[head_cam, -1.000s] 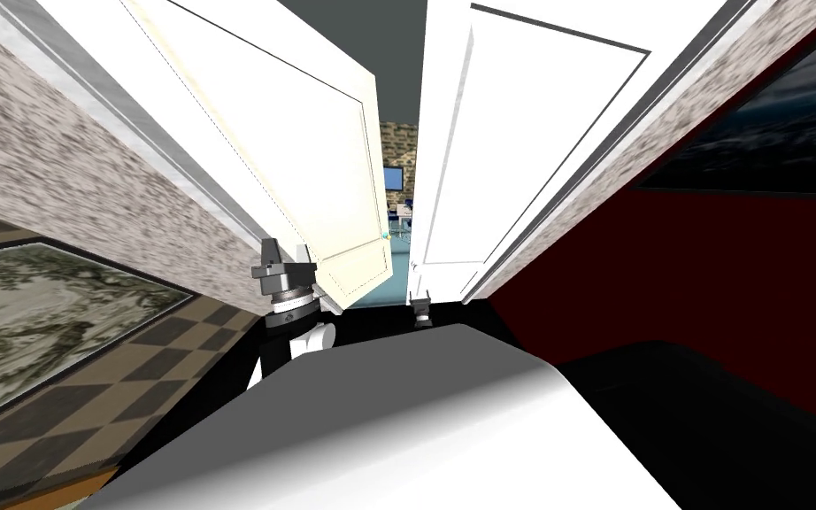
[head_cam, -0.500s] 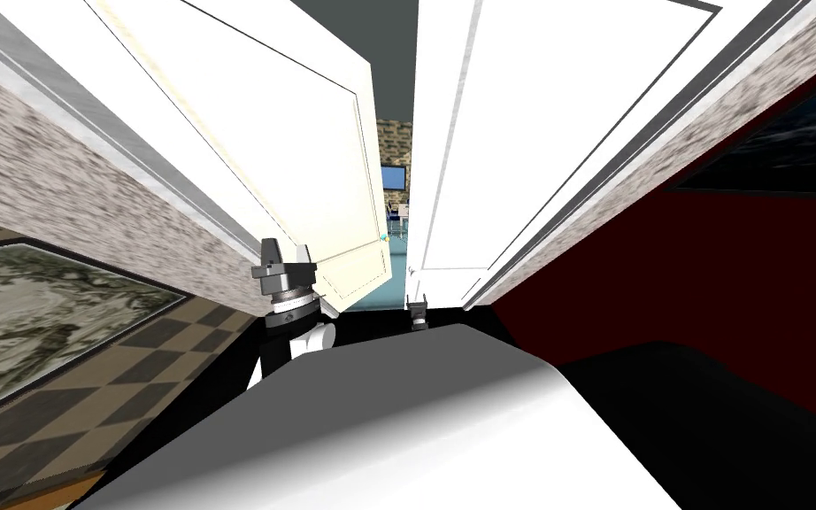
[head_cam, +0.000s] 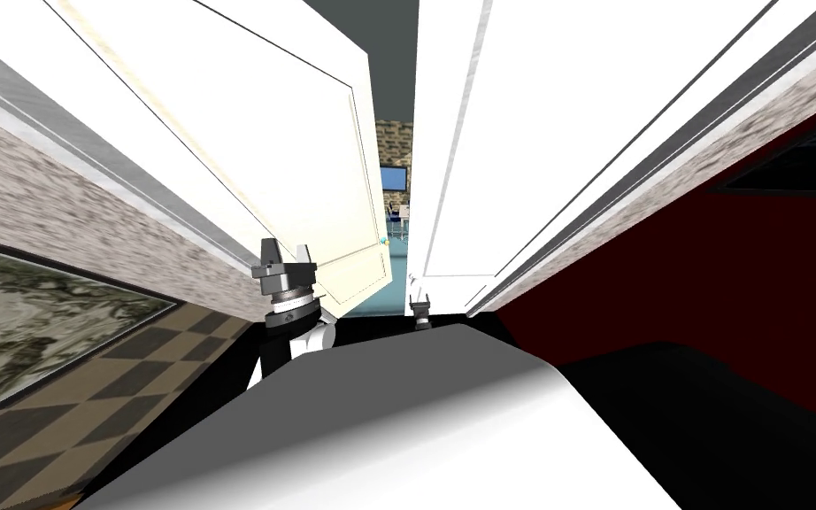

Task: Push the door open

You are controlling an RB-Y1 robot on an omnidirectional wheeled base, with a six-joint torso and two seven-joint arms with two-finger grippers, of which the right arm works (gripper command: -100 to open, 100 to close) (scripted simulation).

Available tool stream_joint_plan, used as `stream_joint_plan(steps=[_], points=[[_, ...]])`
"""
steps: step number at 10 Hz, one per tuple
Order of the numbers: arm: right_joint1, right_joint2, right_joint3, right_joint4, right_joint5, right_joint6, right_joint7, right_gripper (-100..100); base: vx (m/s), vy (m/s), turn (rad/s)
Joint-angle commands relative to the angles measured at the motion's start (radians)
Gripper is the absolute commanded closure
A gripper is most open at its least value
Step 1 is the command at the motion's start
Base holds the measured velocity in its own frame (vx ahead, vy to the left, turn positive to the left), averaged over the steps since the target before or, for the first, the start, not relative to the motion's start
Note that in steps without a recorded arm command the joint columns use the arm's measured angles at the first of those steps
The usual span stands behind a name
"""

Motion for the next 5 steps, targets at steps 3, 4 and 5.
stream_joint_plan(steps=[3, 4, 5], points=[[-0.010, -0.001, -0.011, 0.010, -0.005, 0.002, -0.010, -100, 0.188, -0.005, 0.018], [-0.014, 0.009, -0.014, 0.013, -0.006, 0.002, -0.013, -100, 0.196, -0.017, 0.021], [-0.016, 0.019, -0.017, 0.016, -0.007, 0.002, -0.016, -100, 0.180, -0.022, 0.022]])
